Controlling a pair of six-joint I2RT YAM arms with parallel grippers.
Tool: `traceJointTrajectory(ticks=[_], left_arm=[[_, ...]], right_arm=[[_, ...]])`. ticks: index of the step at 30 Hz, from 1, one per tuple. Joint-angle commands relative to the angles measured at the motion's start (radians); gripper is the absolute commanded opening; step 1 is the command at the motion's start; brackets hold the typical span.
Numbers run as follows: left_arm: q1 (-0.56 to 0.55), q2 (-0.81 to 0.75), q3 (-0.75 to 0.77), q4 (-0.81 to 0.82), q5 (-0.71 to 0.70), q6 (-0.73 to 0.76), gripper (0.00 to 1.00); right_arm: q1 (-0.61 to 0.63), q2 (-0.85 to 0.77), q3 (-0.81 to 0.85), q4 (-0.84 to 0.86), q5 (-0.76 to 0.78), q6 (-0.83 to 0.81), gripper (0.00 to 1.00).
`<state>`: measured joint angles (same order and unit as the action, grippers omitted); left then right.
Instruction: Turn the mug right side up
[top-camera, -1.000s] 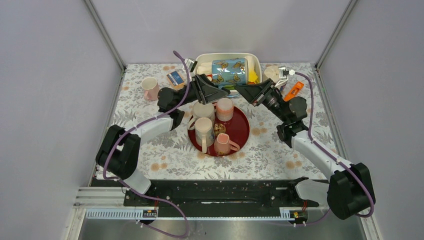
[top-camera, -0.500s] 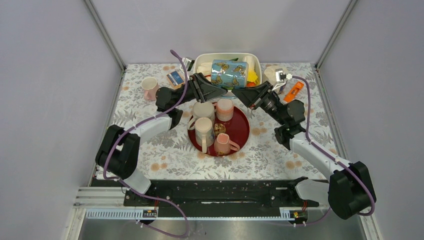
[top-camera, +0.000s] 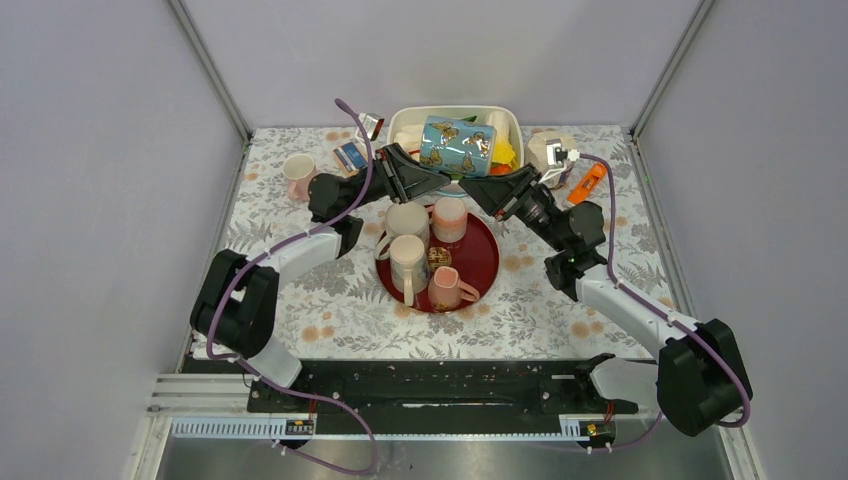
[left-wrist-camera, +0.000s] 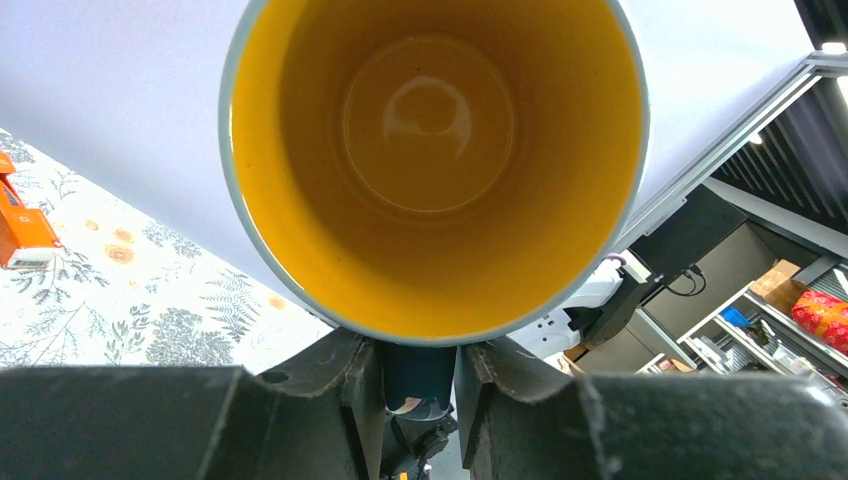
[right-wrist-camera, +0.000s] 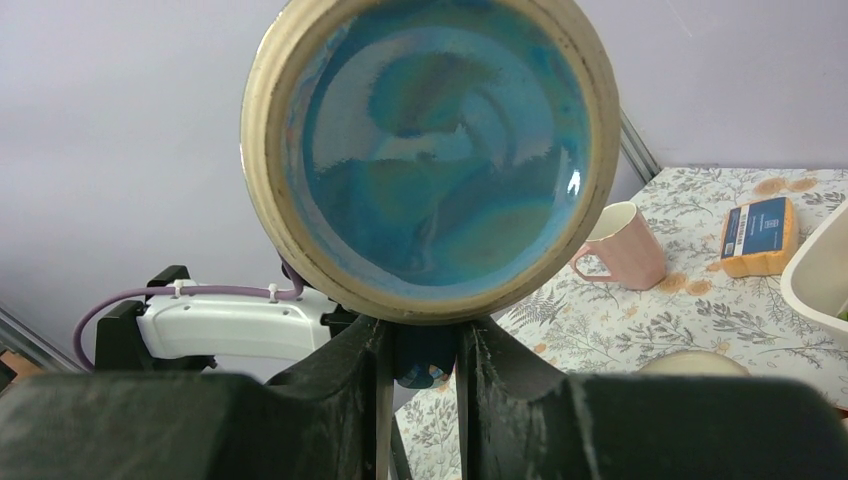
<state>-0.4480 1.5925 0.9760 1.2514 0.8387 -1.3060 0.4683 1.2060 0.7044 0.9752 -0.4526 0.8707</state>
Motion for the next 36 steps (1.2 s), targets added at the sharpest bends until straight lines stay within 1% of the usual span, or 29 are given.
traceJointTrajectory(ticks=[1,2,6,15,18,20,22,23,25,29,32,34,36], left_arm=[[0.013,-0.064,0.053,0.044,-0.067,0.033,0.30],[0.015,-0.065,0.053,0.030,-0.068,0.041,0.30],[0.025,-0.076,0.052,-0.014,-0.067,0.069,0.24],[0.064,-0.094,0.053,0.009,-0.075,0.046,0.22],[0.070,-0.098,0.055,0.013,-0.074,0.041,0.14],[0.072,-0.098,0.053,0.014,-0.073,0.041,0.01],[0.078,-0.101,0.050,0.014,-0.073,0.042,0.00],[0.080,-0.103,0.047,0.015,-0.073,0.044,0.00],[0.090,-0.107,0.045,0.014,-0.071,0.046,0.00],[0.119,-0.125,0.050,0.014,-0.057,0.056,0.00],[0.150,-0.148,0.047,-0.007,-0.042,0.083,0.00],[0.176,-0.168,0.039,-0.035,-0.038,0.105,0.00],[0.201,-0.188,0.032,-0.064,-0.033,0.134,0.00]], right_arm=[[0.058,0.000,0.000,0.015,-0.121,-0.039,0.00],[0.061,0.000,-0.001,0.016,-0.121,-0.040,0.00],[0.075,0.010,0.000,0.017,-0.121,-0.039,0.00],[0.104,0.034,-0.010,0.011,-0.120,-0.060,0.00],[0.115,0.042,-0.008,0.015,-0.124,-0.064,0.00],[0.116,0.044,-0.005,0.020,-0.126,-0.063,0.00],[0.115,0.039,-0.003,0.022,-0.126,-0.071,0.00],[0.115,0.036,-0.001,0.022,-0.126,-0.075,0.03],[0.108,0.025,0.006,0.021,-0.133,-0.080,0.15],[0.078,0.006,0.018,0.005,-0.152,-0.101,0.44],[0.051,-0.010,0.023,-0.029,-0.166,-0.146,0.65],[0.035,-0.023,0.022,-0.042,-0.172,-0.172,0.76],[0.026,-0.032,0.021,-0.057,-0.178,-0.197,0.82]])
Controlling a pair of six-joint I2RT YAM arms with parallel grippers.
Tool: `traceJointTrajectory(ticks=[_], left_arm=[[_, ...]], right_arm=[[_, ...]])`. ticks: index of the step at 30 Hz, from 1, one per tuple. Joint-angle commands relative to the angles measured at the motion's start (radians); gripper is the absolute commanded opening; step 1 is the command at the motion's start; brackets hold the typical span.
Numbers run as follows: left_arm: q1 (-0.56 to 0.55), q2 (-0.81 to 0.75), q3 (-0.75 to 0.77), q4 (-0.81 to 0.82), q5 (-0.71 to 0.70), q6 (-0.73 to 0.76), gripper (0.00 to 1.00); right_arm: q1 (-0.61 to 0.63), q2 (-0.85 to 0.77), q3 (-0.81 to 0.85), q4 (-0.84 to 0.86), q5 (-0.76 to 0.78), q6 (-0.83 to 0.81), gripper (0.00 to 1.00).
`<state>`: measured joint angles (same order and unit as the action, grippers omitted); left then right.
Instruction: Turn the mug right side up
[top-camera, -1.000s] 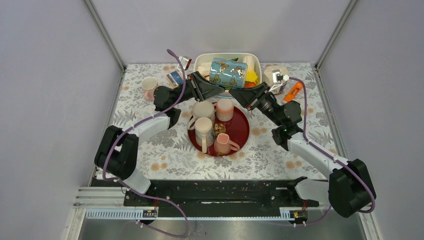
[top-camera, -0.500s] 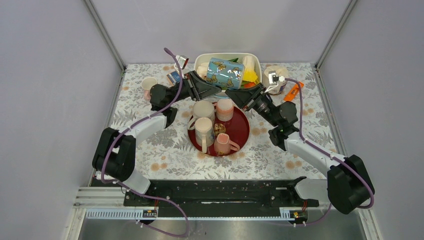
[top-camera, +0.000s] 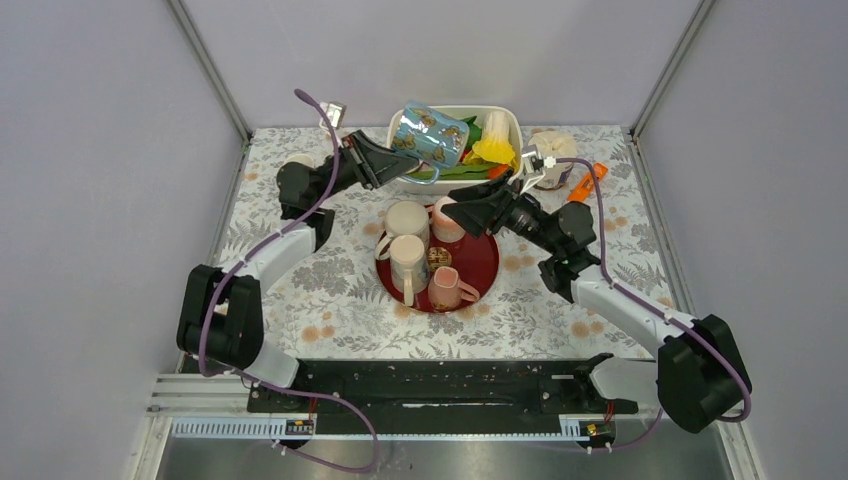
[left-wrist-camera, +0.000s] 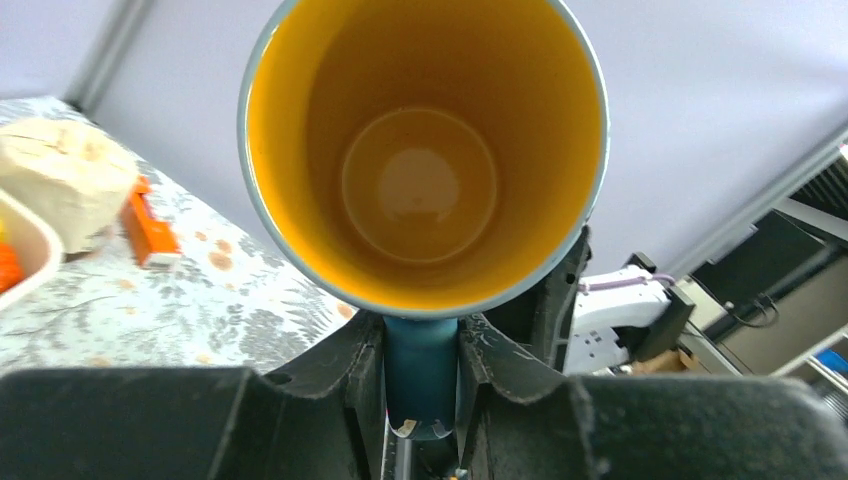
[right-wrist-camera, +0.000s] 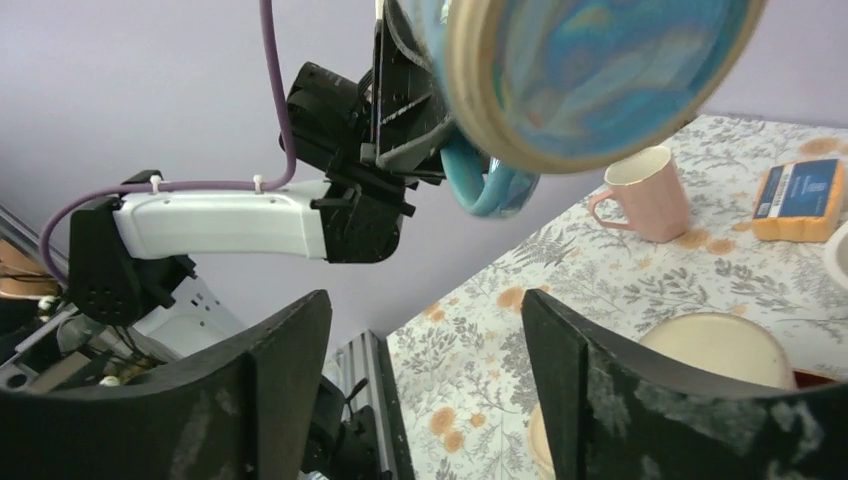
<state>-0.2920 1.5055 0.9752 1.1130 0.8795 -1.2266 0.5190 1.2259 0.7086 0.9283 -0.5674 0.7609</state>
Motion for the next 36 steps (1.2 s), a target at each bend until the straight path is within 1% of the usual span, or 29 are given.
traceJointTrajectory(ticks=[1,3,7,10,13,18,21,24,27,30,33,36], left_arm=[[0.055,-0.111,0.033,0.053,-0.068,0.079,0.00],[0.081,-0.139,0.036,-0.018,-0.054,0.159,0.00],[0.152,-0.194,0.050,-0.194,-0.025,0.297,0.00],[0.219,-0.238,0.052,-0.313,-0.007,0.395,0.00],[0.285,-0.286,0.063,-0.484,0.010,0.539,0.00],[0.385,-0.377,0.071,-0.816,0.019,0.851,0.00],[0.419,-0.422,0.066,-1.042,-0.021,1.063,0.00],[0.444,-0.449,0.051,-1.187,-0.067,1.227,0.00],[0.458,-0.473,0.023,-1.292,-0.106,1.395,0.00],[0.466,-0.491,-0.018,-1.353,-0.183,1.507,0.00],[0.482,-0.495,-0.065,-1.372,-0.227,1.596,0.00],[0.515,-0.473,-0.099,-1.381,-0.241,1.657,0.00]], right_arm=[[-0.029,-0.056,0.021,-0.022,-0.067,-0.099,0.85],[-0.032,-0.060,0.037,-0.061,-0.089,-0.135,0.88],[-0.050,-0.085,0.079,-0.201,-0.152,-0.250,0.94],[-0.066,-0.118,0.108,-0.337,-0.167,-0.365,0.99],[-0.078,-0.153,0.136,-0.506,-0.179,-0.508,0.99],[-0.101,-0.225,0.134,-0.682,-0.104,-0.698,0.99],[-0.106,-0.265,0.123,-0.737,-0.046,-0.782,0.99],[-0.109,-0.296,0.109,-0.764,-0.001,-0.829,0.99],[-0.111,-0.326,0.092,-0.780,0.021,-0.864,0.99],[-0.111,-0.337,0.074,-0.779,0.036,-0.887,0.99],[-0.114,-0.335,0.057,-0.769,0.040,-0.893,0.99],[-0.117,-0.331,0.041,-0.754,0.040,-0.897,0.99]])
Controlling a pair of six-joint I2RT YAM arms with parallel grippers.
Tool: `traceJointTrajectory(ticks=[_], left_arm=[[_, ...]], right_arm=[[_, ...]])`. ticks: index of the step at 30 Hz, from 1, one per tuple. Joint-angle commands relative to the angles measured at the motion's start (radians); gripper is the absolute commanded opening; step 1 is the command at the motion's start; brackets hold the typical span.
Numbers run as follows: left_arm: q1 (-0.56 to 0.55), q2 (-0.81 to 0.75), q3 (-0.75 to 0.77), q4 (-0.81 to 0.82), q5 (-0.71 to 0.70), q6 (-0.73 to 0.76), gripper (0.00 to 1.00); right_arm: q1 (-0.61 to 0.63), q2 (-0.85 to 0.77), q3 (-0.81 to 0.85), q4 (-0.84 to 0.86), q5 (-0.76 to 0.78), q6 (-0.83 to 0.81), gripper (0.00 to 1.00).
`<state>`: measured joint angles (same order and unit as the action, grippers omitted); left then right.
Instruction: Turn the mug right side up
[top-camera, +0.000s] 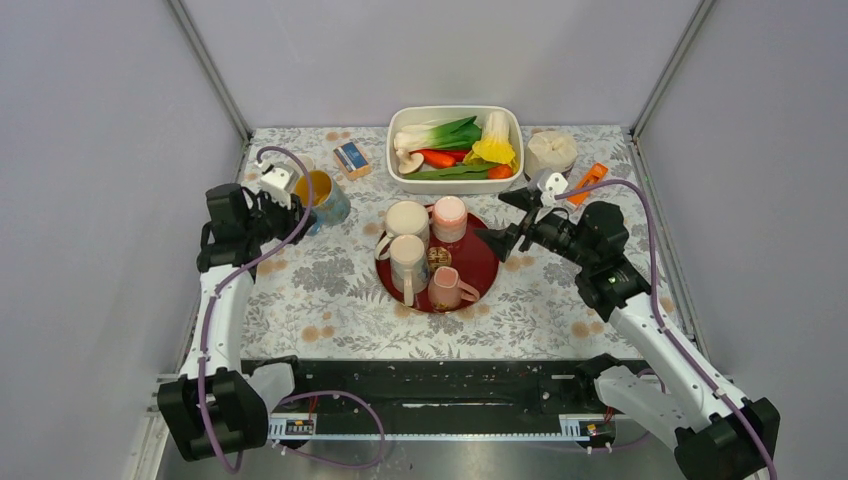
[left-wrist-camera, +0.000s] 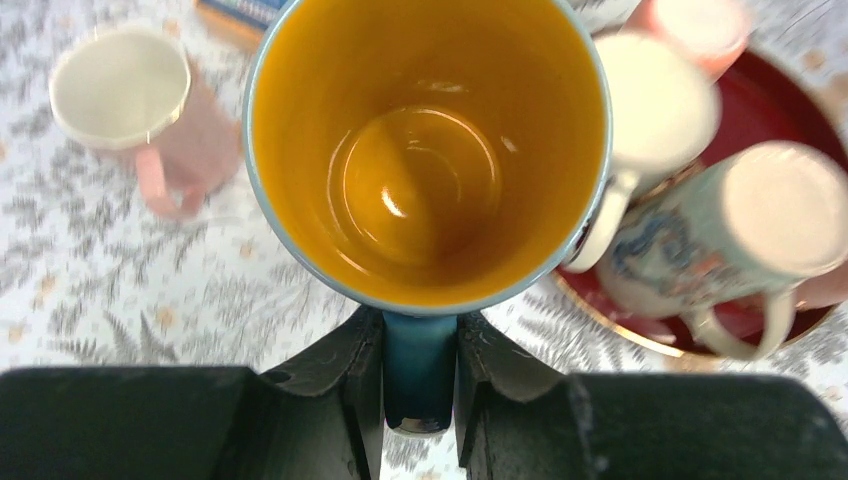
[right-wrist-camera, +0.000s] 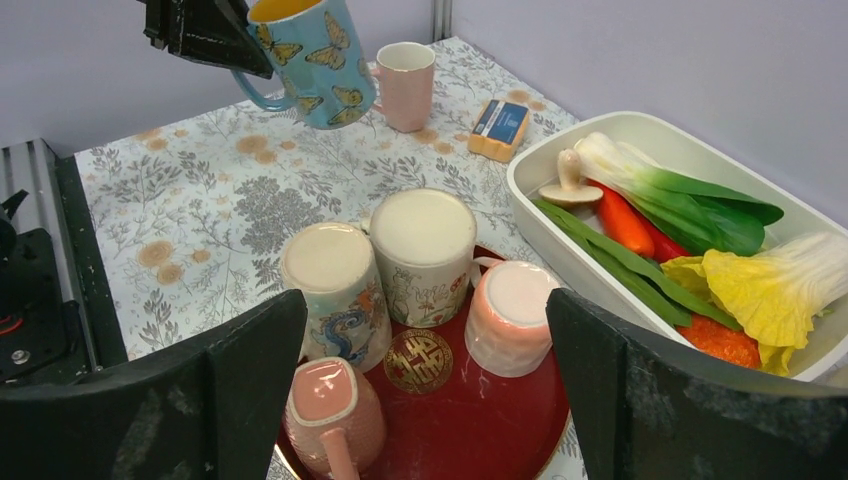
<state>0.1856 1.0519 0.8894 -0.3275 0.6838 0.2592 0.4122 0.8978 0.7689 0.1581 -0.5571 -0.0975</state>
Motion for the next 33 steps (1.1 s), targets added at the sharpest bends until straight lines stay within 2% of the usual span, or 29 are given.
traceJointTrajectory(ticks=[1,17,33], left_arm=[[0.049,-0.008,-0.020,0.056,-0.051,0.185,0.00],[0.127,0.155,-0.098,0.154,-0.126,0.301,0.00],[0.232,0.334,-0.049,0.215,-0.155,0.324,0.00]], right_arm=[[-0.011,-0.003,-0.027,0.024,0.029,-0.040,0.99],[-0.053,-0.005,-0.108,0.109,-0.004,-0.038,0.99],[-0.073,-0.017,-0.130,0.139,-0.025,-0.028,0.99]])
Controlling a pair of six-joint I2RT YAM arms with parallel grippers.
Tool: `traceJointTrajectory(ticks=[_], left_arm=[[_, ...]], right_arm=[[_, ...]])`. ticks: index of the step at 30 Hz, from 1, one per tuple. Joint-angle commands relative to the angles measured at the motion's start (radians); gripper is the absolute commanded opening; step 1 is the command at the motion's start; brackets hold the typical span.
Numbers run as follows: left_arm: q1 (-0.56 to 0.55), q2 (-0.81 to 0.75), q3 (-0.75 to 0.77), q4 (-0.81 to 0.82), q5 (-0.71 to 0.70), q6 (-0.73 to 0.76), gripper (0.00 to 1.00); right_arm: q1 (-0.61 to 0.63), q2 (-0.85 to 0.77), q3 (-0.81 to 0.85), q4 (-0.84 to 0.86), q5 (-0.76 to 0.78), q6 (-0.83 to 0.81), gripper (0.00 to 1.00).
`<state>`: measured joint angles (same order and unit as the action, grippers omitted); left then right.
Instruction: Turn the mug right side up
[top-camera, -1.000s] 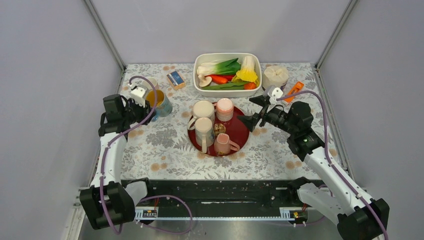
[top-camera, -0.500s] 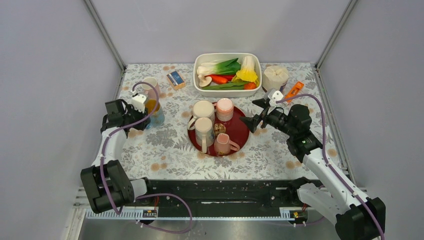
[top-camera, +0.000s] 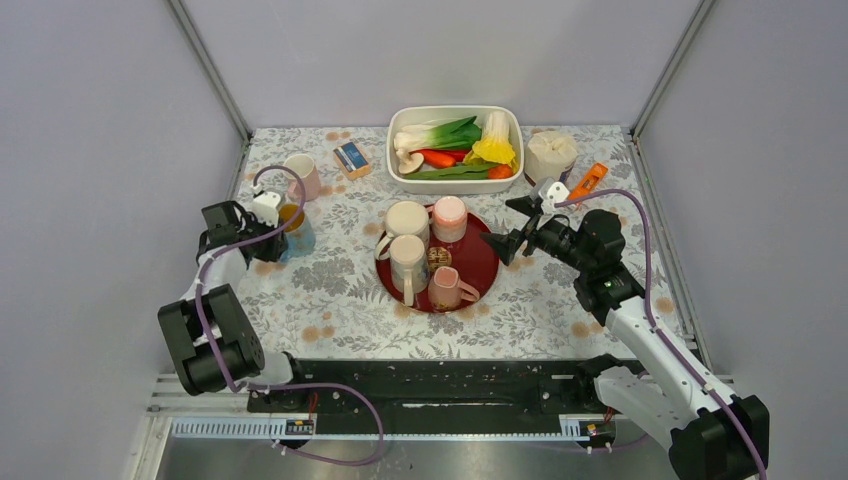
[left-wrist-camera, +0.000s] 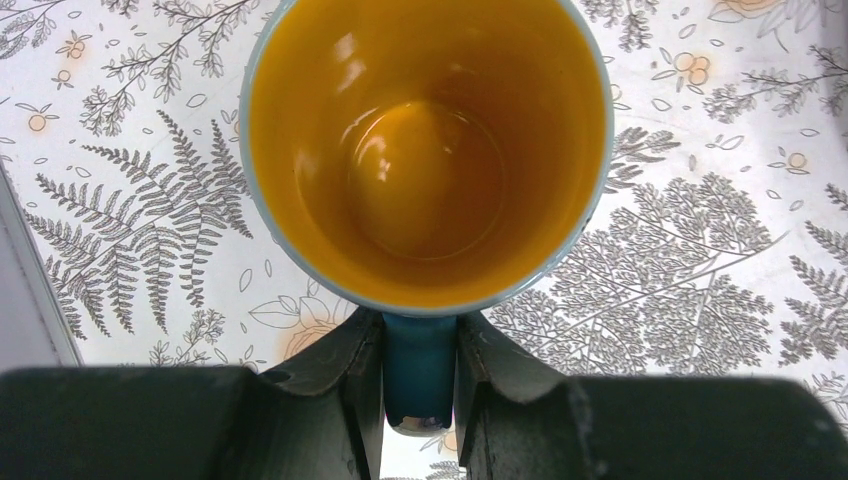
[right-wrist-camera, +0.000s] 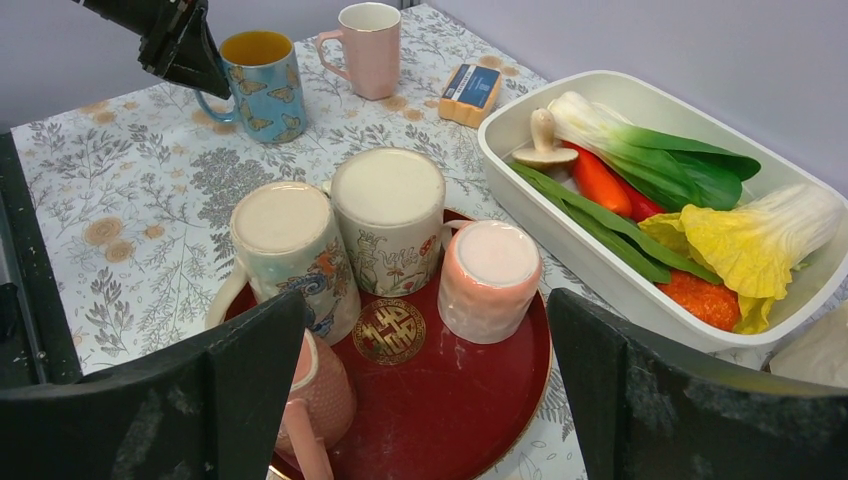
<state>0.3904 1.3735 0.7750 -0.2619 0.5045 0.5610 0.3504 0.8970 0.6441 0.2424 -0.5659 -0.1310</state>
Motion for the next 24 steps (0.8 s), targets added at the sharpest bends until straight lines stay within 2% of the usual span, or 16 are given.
traceJointTrajectory(ticks=[1,14,18,24], left_arm=[[0.034,0.021,0.068,0.157,0.024,0.020,0.00],[0.089,0.055,0.092,0.159,0.047,0.022,0.01],[0.092,0.058,0.102,0.140,0.043,0.024,0.15],[0.098,0.054,0.110,0.122,0.045,0.021,0.46]], right_arm=[[-0.012,-0.016,-0.006,0.055,-0.018,0.006,0.99],[-0.016,-0.015,-0.008,0.064,-0.023,0.014,0.99],[-0.015,-0.016,-0.008,0.063,-0.023,0.016,0.99],[-0.017,-0.018,-0.009,0.064,-0.028,0.019,0.99]])
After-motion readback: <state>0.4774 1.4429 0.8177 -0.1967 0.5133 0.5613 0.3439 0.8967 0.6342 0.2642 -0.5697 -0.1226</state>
